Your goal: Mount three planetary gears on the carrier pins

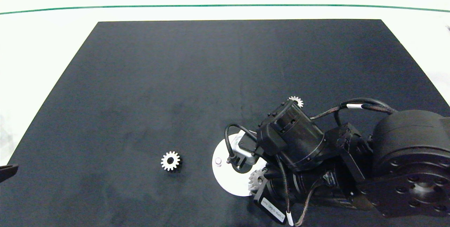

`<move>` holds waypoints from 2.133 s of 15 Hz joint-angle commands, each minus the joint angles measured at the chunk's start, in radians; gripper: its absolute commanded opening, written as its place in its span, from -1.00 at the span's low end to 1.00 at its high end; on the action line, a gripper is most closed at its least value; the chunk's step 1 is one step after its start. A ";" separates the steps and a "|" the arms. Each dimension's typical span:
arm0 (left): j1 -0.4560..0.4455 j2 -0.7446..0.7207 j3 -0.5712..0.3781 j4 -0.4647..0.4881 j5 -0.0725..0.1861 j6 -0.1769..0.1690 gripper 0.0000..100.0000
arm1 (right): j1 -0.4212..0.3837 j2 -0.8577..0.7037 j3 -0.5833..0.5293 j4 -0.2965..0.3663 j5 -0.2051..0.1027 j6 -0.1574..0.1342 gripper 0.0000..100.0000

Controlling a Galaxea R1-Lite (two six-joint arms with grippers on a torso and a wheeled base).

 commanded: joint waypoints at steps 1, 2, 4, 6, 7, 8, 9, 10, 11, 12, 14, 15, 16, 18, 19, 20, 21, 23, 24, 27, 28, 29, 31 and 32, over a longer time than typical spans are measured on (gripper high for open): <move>0.000 0.000 0.005 0.005 0.001 0.002 1.00 | 0.000 -0.001 0.003 0.004 -0.001 -0.003 -0.44; -0.001 0.000 0.008 0.005 0.001 0.002 1.00 | 0.000 -0.006 0.003 0.005 -0.002 -0.003 -0.44; -0.001 0.000 0.009 0.005 0.001 0.006 1.00 | 0.000 -0.020 0.017 0.005 -0.002 -0.003 1.00; -0.003 0.000 0.014 0.005 0.001 0.011 1.00 | 0.000 -0.032 0.035 0.005 -0.008 -0.003 1.00; -0.003 0.000 0.016 0.005 0.001 0.011 1.00 | 0.000 -0.041 0.041 0.005 -0.022 -0.003 1.00; -0.003 0.000 0.016 0.006 0.001 0.014 1.00 | 0.002 -0.047 0.044 0.004 -0.025 -0.003 1.00; -0.004 0.000 0.017 0.006 0.001 0.011 1.00 | 0.002 -0.052 0.044 0.004 -0.025 -0.003 1.00; -0.003 0.000 0.017 0.005 0.001 0.014 1.00 | 0.002 -0.054 0.044 0.004 -0.025 -0.003 1.00; -0.003 -0.003 0.017 0.005 0.001 0.014 1.00 | 0.002 -0.058 0.046 0.004 -0.024 -0.001 1.00; -0.003 -0.012 0.017 0.005 0.001 0.014 1.00 | 0.000 -0.072 0.052 0.004 -0.024 0.000 1.00; -0.003 -0.015 0.017 0.005 0.001 0.014 1.00 | -0.003 -0.124 0.077 0.004 -0.033 0.000 1.00; -0.004 -0.015 0.017 0.005 0.001 0.014 1.00 | -0.020 -0.169 0.081 0.004 -0.041 0.002 1.00; -0.004 -0.014 0.017 0.005 0.001 0.022 1.00 | -0.057 -0.193 0.072 0.002 -0.045 0.002 1.00; -0.003 -0.015 0.017 0.005 0.001 0.023 1.00 | -0.152 -0.212 0.011 -0.015 -0.051 0.000 1.00; -0.003 -0.015 0.017 0.005 0.001 0.023 1.00 | -0.227 -0.205 -0.054 -0.009 -0.007 -0.003 1.00; -0.003 -0.015 0.020 0.005 0.001 0.025 1.00 | -0.277 -0.202 -0.098 -0.004 0.041 -0.006 1.00; -0.004 -0.017 0.025 0.005 0.001 0.026 1.00 | -0.304 -0.199 -0.133 0.004 0.048 -0.006 1.00; -0.004 -0.015 0.026 0.005 0.001 0.032 1.00 | -0.363 -0.164 -0.186 0.011 0.048 -0.006 1.00; -0.004 -0.015 0.026 0.005 -0.001 0.034 1.00 | -0.393 -0.136 -0.213 0.010 0.050 -0.006 1.00; -0.004 -0.015 0.026 0.005 -0.001 0.034 1.00 | -0.463 -0.064 -0.290 0.011 0.053 0.004 1.00; -0.003 -0.017 0.026 0.005 -0.001 0.032 1.00 | -0.477 -0.049 -0.298 0.013 0.053 0.002 1.00; -0.003 -0.015 0.028 0.005 -0.001 0.032 1.00 | -0.491 -0.038 -0.298 0.020 0.050 -0.004 1.00; -0.004 -0.015 0.028 0.005 -0.001 0.031 1.00 | -0.498 -0.009 -0.322 0.077 0.050 -0.006 1.00; -0.003 -0.015 0.028 0.005 0.001 0.031 1.00 | -0.498 0.003 -0.336 0.108 0.050 -0.006 1.00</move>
